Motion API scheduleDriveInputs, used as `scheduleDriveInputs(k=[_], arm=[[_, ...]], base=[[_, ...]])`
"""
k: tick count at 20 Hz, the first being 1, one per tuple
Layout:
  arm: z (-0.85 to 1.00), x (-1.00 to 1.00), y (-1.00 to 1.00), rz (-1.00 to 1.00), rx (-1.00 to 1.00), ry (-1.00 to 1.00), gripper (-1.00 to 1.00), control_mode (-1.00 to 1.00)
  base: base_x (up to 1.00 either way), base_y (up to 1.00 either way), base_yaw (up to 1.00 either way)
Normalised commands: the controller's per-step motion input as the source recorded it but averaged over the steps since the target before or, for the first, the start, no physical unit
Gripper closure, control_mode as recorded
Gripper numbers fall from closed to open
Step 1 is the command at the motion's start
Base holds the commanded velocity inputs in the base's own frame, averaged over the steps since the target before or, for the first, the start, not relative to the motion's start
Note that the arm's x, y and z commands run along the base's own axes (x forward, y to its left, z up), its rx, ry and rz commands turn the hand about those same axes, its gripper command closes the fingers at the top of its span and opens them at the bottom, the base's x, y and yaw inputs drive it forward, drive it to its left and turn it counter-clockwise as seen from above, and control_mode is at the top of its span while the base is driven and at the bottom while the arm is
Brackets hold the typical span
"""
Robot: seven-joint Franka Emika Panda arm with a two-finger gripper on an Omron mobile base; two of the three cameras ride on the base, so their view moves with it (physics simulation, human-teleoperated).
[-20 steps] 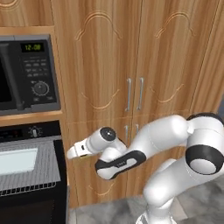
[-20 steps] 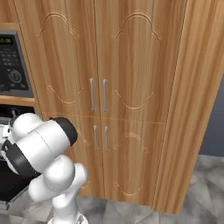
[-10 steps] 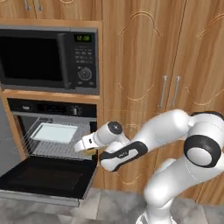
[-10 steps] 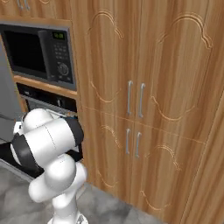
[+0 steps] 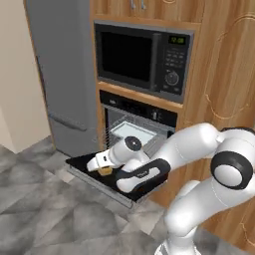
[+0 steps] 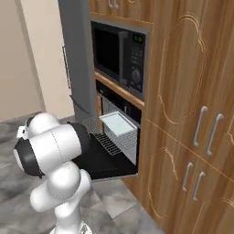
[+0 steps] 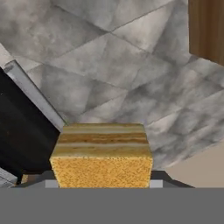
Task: Take the baked cake out of the oven and place it on the plate for cooling. Then close the oven door.
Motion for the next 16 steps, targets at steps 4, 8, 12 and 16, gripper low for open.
scheduleDriveInputs(k=[4, 8, 12, 16], arm=[[0.0, 0.0, 0.0, 0.0, 0.0, 0.0, 1.0, 1.0], [0.0, 0.0, 0.0, 0.0, 0.0, 0.0, 1.0, 1.0], [0.0, 0.0, 0.0, 0.0, 0.0, 0.0, 1.0, 1.0], [0.0, 0.0, 0.0, 0.0, 0.0, 0.0, 1.0, 1.0]], base=[[-0.19, -0.08, 0.78], [-0.13, -0.02, 0.75], [-0.05, -0.01, 0.73], [0.0, 0.0, 0.7]])
